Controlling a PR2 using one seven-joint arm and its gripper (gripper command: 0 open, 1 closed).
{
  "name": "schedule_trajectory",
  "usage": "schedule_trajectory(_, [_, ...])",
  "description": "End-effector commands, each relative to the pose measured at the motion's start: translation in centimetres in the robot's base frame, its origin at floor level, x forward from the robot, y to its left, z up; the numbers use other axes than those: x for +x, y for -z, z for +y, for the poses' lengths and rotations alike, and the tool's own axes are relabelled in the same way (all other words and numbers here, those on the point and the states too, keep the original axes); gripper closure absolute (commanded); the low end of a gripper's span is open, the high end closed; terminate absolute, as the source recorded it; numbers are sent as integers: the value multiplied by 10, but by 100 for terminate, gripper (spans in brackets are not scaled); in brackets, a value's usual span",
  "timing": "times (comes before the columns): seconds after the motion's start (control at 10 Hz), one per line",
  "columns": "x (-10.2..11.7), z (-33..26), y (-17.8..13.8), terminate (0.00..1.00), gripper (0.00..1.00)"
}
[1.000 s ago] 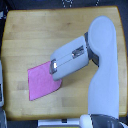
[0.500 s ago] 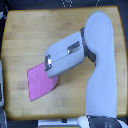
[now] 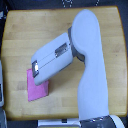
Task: Folding a cloth
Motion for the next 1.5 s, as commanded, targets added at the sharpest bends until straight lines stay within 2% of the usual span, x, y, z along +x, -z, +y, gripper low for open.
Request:
schedule_trajectory(0.0, [-12, 67, 6, 0, 100])
schedule_trajectory(0.5, [-27, 99, 28, 0, 100])
schedule_trajectory(1.0, [-26, 101, 32, 0, 100])
schedule_trajectory(1.1, [-26, 100, 33, 0, 0])
schedule_trajectory(1.4, [-26, 95, 33, 0, 0])
